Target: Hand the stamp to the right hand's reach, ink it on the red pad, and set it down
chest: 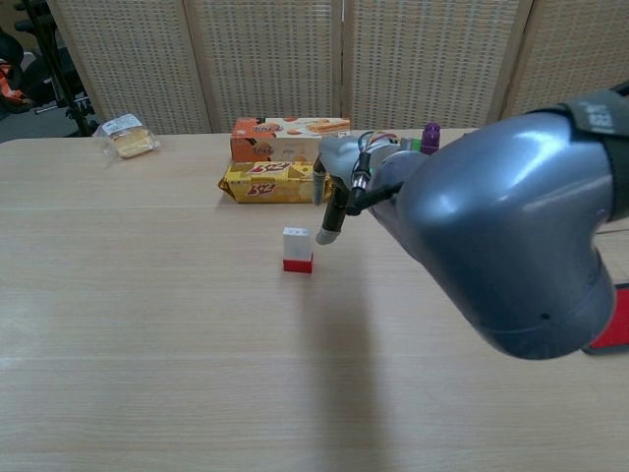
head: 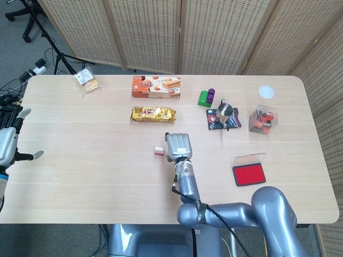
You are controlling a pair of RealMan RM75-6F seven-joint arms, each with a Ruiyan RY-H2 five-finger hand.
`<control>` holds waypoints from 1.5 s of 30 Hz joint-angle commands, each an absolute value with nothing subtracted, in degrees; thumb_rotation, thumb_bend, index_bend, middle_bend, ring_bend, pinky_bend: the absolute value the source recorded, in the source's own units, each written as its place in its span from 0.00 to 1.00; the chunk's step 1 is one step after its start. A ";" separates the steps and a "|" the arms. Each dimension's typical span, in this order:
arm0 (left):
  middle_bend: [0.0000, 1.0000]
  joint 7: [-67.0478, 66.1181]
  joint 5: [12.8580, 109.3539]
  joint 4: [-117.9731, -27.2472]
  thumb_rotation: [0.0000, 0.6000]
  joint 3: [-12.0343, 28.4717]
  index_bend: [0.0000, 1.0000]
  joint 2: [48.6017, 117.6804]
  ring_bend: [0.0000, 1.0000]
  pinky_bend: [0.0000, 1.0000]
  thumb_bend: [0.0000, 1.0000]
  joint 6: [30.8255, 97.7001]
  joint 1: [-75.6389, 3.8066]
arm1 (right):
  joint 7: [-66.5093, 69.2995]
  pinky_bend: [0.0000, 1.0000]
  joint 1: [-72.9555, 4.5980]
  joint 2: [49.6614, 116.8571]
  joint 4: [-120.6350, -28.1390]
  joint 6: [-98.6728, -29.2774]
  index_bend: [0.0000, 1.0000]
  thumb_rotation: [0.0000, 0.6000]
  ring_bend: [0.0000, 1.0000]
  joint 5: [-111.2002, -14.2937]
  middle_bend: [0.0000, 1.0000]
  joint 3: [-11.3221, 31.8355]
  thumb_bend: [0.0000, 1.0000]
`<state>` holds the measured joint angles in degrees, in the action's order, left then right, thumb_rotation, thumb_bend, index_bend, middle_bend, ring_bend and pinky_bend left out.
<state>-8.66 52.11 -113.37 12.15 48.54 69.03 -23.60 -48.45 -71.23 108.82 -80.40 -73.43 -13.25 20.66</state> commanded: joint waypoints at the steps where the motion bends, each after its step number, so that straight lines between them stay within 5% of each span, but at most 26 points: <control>1: 0.00 -8.63 51.97 -113.16 1.00 12.18 0.00 48.56 0.00 0.00 0.08 68.59 -23.76 | -49.47 1.00 -71.90 111.53 -76.90 -72.05 0.36 1.00 1.00 -13.86 1.00 21.34 0.26; 16: 0.00 -8.02 50.57 -111.83 1.00 12.62 0.00 48.42 0.00 0.00 0.08 66.41 -24.53 | -53.32 1.00 -72.28 116.58 -67.21 -67.87 0.40 1.00 1.00 -15.75 1.00 24.37 0.29; 45: 0.00 -7.80 49.81 -111.14 1.00 12.73 0.00 48.32 0.00 0.00 0.08 65.28 -24.98 | -56.62 1.00 -71.31 119.71 -62.49 -64.59 0.49 1.00 1.00 -16.25 1.00 29.25 0.33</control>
<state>-7.81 49.82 -111.15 12.73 48.32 65.29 -24.97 -56.49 -71.33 119.61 -62.60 -64.72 -16.36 29.15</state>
